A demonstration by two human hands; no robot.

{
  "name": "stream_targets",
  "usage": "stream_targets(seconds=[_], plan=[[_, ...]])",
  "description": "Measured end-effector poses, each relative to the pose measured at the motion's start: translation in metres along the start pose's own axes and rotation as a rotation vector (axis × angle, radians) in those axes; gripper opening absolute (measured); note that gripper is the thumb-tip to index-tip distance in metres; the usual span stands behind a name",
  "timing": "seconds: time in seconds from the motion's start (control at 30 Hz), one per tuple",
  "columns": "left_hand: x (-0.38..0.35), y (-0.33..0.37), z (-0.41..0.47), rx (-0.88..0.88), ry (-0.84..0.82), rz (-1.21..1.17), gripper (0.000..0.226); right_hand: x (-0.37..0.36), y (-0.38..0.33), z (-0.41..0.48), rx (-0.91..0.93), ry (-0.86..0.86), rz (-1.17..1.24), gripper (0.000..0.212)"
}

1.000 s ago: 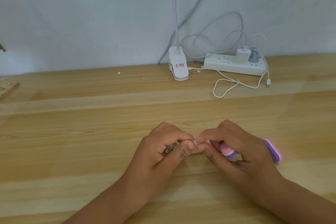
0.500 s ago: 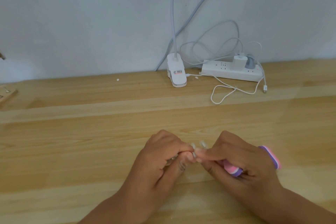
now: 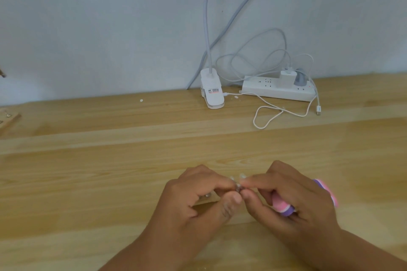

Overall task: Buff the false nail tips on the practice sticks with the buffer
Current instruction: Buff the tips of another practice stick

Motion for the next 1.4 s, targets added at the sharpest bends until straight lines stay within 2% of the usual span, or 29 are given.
stream_targets(seconds=[0.2, 0.3, 0.43, 0.6, 0.77, 1.03, 1.2, 1.27, 1.4], plan=[[0.007, 0.002, 0.005, -0.09, 0.03, 0.118, 0.046, -0.002, 0.004, 0.0, -0.051, -0.06, 0.017, 0.008], [0.007, 0.005, 0.004, -0.152, 0.058, 0.121, 0.036, -0.004, 0.007, -0.001, -0.094, -0.088, 0.025, 0.008], [0.008, 0.008, 0.002, -0.16, 0.091, 0.092, 0.035, -0.003, 0.004, -0.001, -0.1, -0.088, 0.052, 0.008], [0.008, 0.002, 0.0, -0.01, 0.148, -0.126, 0.038, -0.003, 0.005, -0.002, -0.172, -0.13, 0.102, 0.009], [0.002, 0.002, 0.0, 0.018, 0.098, -0.229, 0.035, -0.003, -0.001, -0.002, -0.165, -0.117, 0.107, 0.007], [-0.002, -0.001, -0.002, 0.057, 0.108, -0.283, 0.031, -0.001, -0.01, -0.003, -0.165, -0.075, 0.047, 0.003], [0.001, 0.001, -0.001, 0.033, 0.122, -0.245, 0.03, -0.005, -0.008, -0.004, -0.164, -0.117, 0.017, 0.006], [0.005, 0.001, -0.001, 0.013, 0.156, -0.214, 0.033, -0.005, -0.001, -0.004, -0.186, -0.177, 0.062, 0.012], [0.01, -0.001, -0.001, 0.003, 0.208, -0.177, 0.035, -0.001, 0.015, -0.006, -0.263, -0.303, 0.118, 0.044]])
Point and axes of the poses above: each hand's wrist, its own z-axis towards the middle knuckle, its own x-axis out of the back of the hand, y = z × x, the point moved 5 cm from there along z, towards the middle knuckle, and after that the axes turned 14 degrees about -z, right-handed, at the moved point
